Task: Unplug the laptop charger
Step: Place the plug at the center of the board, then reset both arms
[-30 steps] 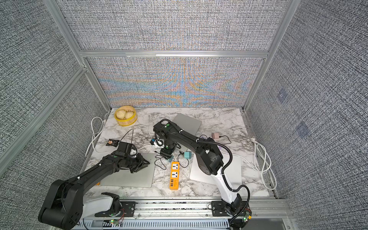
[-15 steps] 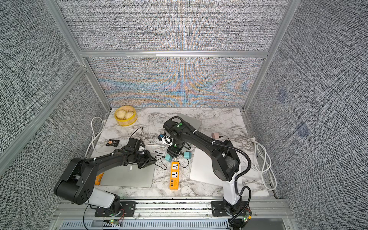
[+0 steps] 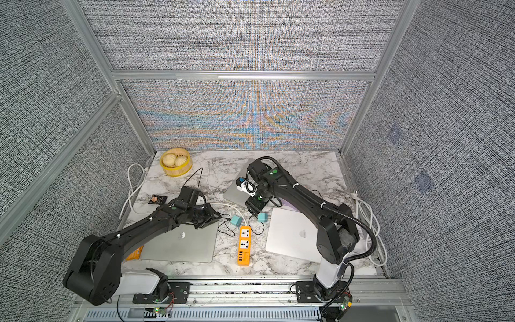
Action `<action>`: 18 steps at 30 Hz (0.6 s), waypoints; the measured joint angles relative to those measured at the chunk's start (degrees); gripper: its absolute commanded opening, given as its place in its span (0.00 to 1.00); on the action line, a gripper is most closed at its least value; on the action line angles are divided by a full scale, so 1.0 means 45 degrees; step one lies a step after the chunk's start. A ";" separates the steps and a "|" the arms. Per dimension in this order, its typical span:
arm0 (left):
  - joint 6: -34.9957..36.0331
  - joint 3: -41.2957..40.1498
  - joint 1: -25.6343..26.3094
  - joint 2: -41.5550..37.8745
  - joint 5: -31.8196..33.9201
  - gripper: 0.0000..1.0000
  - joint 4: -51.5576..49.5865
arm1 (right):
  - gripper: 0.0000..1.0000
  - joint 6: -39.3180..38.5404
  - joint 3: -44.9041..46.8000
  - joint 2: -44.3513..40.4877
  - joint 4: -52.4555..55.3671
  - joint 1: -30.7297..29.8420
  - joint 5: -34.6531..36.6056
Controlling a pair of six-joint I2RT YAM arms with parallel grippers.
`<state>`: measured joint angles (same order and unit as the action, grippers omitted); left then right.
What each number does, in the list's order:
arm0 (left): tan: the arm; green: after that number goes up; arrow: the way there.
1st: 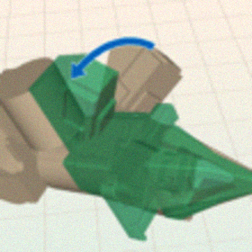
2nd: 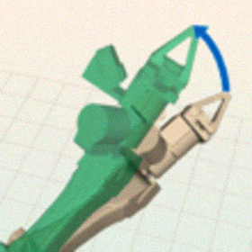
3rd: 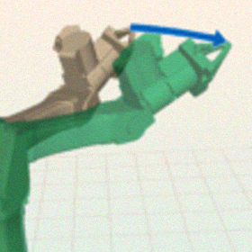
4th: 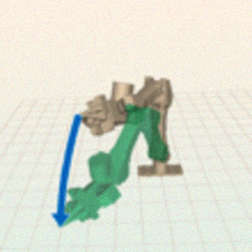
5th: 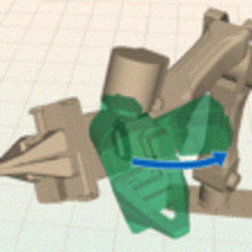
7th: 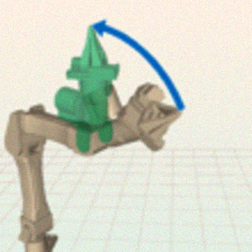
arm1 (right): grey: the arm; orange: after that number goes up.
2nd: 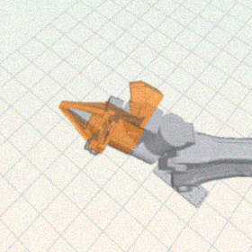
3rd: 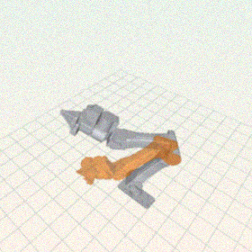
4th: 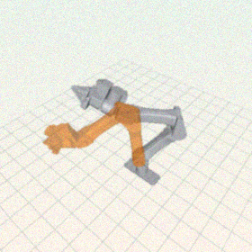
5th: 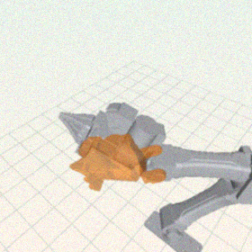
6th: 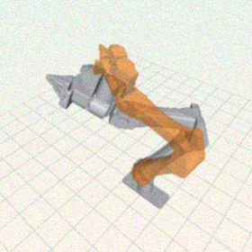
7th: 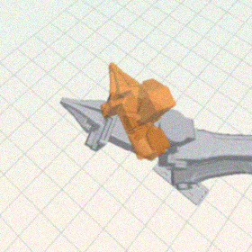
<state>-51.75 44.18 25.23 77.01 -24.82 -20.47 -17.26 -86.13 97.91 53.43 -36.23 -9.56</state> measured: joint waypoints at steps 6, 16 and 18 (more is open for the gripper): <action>0.1428 0.1156 -0.0709 -0.1127 0.1549 0.70 -0.2691 | 0.79 0.0869 0.2963 -0.2798 -0.2074 0.1132 -0.0078; 0.3298 0.1511 -0.1205 -0.3808 0.5508 1.00 -0.3167 | 0.99 0.2754 0.7980 -0.7106 -0.6047 0.3468 0.0384; 0.3886 0.0481 -0.1229 -0.4867 0.6645 1.00 -0.2181 | 0.99 0.3133 0.9088 -0.7932 -0.6975 0.3983 0.1025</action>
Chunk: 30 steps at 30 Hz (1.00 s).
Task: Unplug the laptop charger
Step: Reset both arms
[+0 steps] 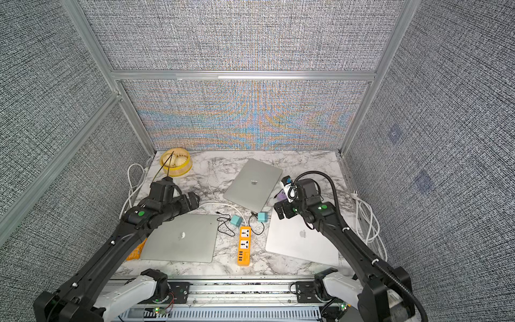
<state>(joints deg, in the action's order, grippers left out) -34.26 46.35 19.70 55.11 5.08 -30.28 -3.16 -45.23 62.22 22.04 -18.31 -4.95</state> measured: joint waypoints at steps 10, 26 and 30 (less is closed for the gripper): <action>0.4663 -0.6751 -0.0005 -0.4347 0.4595 1.00 0.8937 | 0.99 0.0942 0.5566 -0.2395 -0.6101 0.1783 0.3337; 0.7995 -0.7087 -0.0437 0.3696 0.5838 1.00 1.5800 | 0.99 -0.0015 0.5576 0.3235 -1.3916 0.2919 0.3196; 0.8626 -0.6475 -0.0617 0.6115 0.5435 1.00 1.7792 | 0.99 -0.0044 0.6251 0.4945 -1.5829 0.2982 0.2589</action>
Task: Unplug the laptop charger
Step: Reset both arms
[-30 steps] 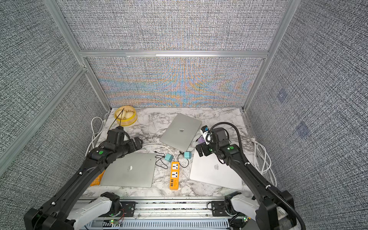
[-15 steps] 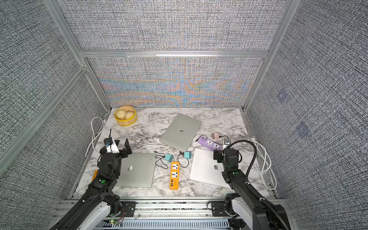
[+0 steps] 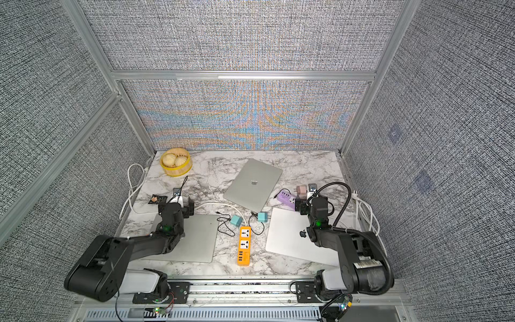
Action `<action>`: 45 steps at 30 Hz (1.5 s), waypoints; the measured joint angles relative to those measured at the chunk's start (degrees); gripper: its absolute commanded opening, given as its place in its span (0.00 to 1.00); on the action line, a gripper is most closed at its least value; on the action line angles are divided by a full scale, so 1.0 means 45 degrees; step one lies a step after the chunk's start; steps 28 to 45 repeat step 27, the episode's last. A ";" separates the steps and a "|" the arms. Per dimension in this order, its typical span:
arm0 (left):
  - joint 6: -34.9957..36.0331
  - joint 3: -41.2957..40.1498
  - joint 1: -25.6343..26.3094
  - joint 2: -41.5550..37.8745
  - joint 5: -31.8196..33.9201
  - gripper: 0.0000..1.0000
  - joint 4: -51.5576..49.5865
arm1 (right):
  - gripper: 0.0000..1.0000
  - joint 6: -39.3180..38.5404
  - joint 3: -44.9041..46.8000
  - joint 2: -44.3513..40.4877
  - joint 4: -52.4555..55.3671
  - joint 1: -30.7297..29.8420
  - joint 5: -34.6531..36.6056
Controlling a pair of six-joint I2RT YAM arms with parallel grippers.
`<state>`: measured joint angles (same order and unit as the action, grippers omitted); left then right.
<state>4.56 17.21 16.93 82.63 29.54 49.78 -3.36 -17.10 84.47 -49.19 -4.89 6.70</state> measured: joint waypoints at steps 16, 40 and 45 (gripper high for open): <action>-0.0680 0.0748 -0.1792 0.1350 -0.2686 1.00 0.0855 | 0.99 0.0291 -0.1292 0.0690 0.0520 0.0432 -0.0646; -0.0690 0.0772 -0.1792 0.1375 -0.2696 1.00 0.0923 | 0.99 0.0345 -0.1370 0.0772 0.0627 0.0447 -0.0646; -0.0690 0.0772 -0.1792 0.1375 -0.2696 1.00 0.0923 | 0.99 0.0345 -0.1370 0.0772 0.0627 0.0447 -0.0646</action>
